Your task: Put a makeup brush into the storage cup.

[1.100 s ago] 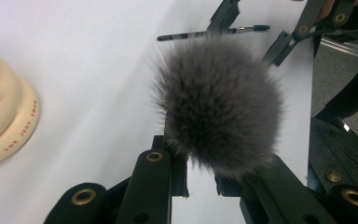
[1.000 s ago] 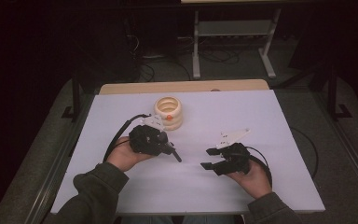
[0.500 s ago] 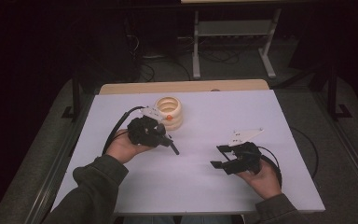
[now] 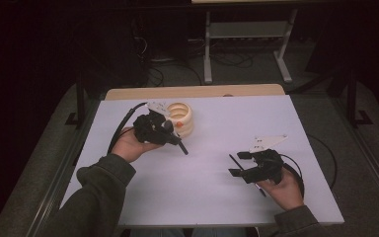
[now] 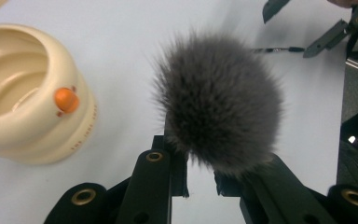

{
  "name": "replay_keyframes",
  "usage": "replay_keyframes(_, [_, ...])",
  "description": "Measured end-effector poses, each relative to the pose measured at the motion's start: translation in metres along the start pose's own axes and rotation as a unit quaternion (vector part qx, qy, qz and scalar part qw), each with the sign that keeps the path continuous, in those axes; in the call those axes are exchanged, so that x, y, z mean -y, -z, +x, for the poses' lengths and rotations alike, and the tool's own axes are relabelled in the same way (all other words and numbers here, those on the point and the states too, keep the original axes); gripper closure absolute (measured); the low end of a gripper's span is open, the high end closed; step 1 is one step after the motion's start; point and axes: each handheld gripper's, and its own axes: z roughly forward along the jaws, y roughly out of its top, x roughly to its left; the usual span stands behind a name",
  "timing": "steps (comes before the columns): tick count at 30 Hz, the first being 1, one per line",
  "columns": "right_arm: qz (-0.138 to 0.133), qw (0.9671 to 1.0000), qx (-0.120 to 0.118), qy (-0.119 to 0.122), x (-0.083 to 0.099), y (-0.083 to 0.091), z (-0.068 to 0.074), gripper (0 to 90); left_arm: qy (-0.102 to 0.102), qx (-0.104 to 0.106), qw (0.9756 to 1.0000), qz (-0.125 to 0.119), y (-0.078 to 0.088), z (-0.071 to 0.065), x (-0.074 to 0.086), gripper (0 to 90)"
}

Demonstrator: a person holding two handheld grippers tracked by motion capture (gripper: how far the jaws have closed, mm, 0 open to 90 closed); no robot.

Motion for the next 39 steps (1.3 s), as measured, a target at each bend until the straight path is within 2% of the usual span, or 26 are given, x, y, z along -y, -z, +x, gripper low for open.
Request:
replay_keyframes(11, [0.001, 1.0000, 0.005, -0.001, 0.001, 0.002, -0.002, 30.1, 0.007, -0.012, 0.9999, 0.004, 0.009, 0.014, -0.020, 77.4])
replay_keyframes(15, [-0.005, 1.0000, 0.007, -0.003, 0.002, 0.005, -0.003, 29.7, 0.008, -0.023, 0.9996, 0.009, 0.015, 0.021, -0.028, 77.5])
replay_keyframes(18, [-0.006, 1.0000, 0.007, -0.003, 0.001, 0.005, -0.003, 29.5, 0.012, -0.029, 0.9995, 0.005, 0.019, 0.025, -0.033, 77.4])
replay_keyframes(24, [-0.006, 0.9999, 0.008, 0.001, 0.000, 0.004, -0.004, 29.0, 0.024, -0.043, 0.9988, -0.002, 0.024, 0.037, -0.042, 77.4])
replay_keyframes(28, [-0.007, 0.9999, 0.009, -0.002, 0.000, 0.006, -0.004, 28.8, 0.024, -0.054, 0.9983, 0.005, 0.026, 0.045, -0.048, 77.5])
replay_keyframes(29, [-0.009, 0.9999, 0.011, 0.000, 0.000, 0.006, -0.004, 28.8, 0.031, -0.054, 0.9981, 0.000, 0.026, 0.046, -0.049, 77.5])
replay_keyframes(39, [-0.014, 0.9998, 0.012, -0.001, 0.000, 0.009, -0.006, 28.6, 0.042, -0.070, 0.9967, 0.003, 0.032, 0.061, -0.060, 77.5])
